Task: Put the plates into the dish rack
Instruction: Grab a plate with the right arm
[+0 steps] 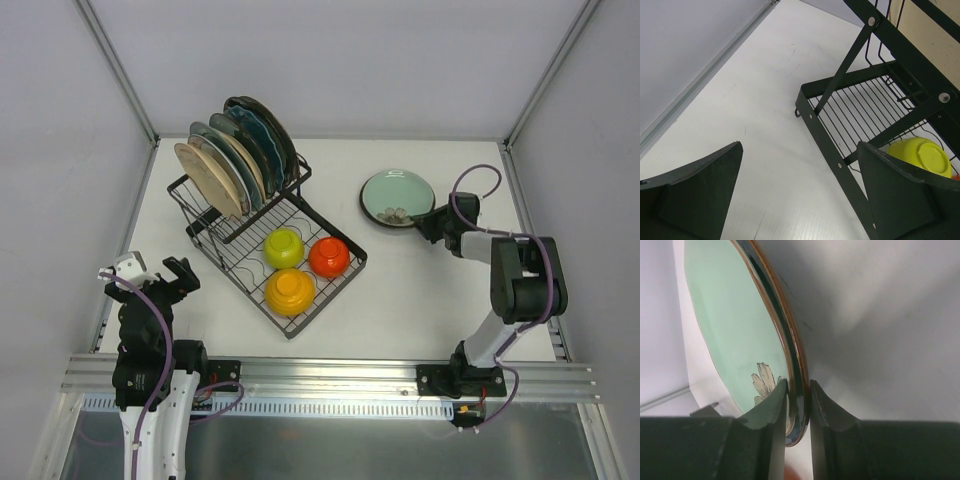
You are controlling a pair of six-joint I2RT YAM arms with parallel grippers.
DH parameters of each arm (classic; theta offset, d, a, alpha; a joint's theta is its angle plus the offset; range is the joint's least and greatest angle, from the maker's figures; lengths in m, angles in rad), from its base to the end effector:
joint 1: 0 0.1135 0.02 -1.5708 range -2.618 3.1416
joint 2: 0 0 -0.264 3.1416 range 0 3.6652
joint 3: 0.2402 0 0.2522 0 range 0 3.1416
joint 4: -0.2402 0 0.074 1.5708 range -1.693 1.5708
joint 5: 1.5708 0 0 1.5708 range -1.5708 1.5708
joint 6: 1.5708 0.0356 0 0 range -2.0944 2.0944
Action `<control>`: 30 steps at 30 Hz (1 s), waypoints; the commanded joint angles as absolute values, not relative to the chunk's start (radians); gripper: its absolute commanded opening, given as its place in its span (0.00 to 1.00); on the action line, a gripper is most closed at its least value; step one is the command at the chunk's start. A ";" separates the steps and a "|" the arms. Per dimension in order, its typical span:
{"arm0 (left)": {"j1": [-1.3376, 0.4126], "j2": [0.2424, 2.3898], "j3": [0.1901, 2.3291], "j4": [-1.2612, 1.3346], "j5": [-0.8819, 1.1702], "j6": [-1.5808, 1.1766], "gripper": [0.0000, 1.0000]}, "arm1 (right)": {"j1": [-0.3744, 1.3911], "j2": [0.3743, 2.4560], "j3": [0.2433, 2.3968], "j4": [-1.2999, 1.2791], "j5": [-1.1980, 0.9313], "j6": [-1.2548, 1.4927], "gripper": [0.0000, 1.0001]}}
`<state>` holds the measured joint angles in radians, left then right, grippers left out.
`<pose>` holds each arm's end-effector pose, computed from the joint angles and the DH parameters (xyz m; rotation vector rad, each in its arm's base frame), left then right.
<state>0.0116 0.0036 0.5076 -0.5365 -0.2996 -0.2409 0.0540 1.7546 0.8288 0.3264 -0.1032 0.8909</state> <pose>0.0494 0.0111 0.2818 -0.4294 1.5436 0.0622 0.3531 0.0228 0.1517 0.8545 2.0716 0.6411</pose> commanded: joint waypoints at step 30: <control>0.003 -0.164 0.511 -0.522 -0.307 -0.229 0.99 | 0.067 1.253 0.466 -0.113 -0.075 0.604 0.47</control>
<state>0.0116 0.0036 0.5076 -0.5373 -0.2996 -0.2409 0.0643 1.2739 0.4679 0.0170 -0.1387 0.6579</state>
